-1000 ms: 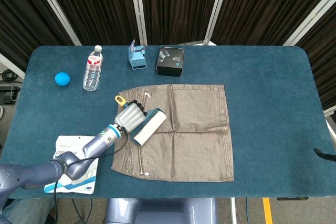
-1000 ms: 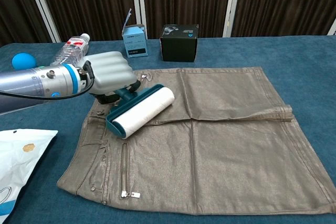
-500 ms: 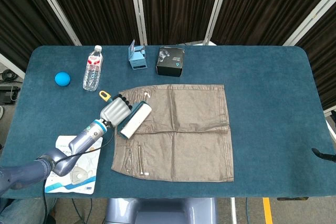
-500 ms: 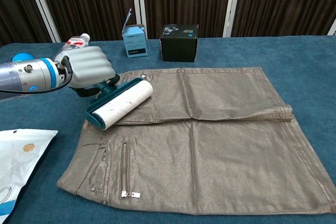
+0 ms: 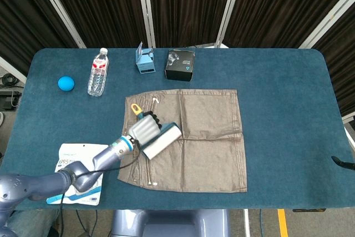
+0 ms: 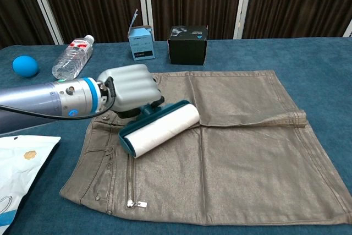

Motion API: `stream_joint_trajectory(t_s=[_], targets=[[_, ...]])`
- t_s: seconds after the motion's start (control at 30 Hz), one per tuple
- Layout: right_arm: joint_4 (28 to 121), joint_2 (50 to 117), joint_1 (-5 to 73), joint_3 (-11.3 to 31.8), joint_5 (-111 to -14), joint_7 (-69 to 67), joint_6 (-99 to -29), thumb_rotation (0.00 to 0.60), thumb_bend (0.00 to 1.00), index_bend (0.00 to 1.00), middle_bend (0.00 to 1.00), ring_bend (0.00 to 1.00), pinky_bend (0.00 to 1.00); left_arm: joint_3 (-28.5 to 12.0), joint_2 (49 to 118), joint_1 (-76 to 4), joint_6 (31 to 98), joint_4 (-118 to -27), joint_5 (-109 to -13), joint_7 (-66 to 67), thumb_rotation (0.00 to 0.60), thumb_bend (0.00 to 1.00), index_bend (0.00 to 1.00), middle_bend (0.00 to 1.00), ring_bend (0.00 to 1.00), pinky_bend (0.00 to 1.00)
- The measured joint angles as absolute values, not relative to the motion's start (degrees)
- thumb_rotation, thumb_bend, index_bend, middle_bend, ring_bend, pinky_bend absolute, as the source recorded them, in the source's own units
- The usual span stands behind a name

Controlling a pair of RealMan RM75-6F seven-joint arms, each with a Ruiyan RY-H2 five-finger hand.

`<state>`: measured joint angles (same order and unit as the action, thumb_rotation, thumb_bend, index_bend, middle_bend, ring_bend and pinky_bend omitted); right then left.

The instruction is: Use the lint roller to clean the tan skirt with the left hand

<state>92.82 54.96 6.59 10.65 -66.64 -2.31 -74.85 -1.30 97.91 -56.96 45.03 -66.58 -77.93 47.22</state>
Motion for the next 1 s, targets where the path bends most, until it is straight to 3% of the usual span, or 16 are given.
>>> stream_joint_trajectory(t_s=[0.47,1.0], targets=[[93.1,53.8,5.4,10.9,-66.7,-4.4,-76.1,0.600,0.00,0.00,0.00,0.00,0.00,-3.1,105.8,-60.8,42.9,-69.0,-77.3,53.5,0.600,0.76,0.55,0.45,0.38,0.44],[93.2,53.7,5.3,10.9,-67.0,-4.5,-76.4,0.600,0.00,0.00,0.00,0.00,0.00,-2.1,101.1,-60.7,43.3,-70.6,-74.9,58.6,0.600,0.77,0.56,0.45,0.38,0.44]])
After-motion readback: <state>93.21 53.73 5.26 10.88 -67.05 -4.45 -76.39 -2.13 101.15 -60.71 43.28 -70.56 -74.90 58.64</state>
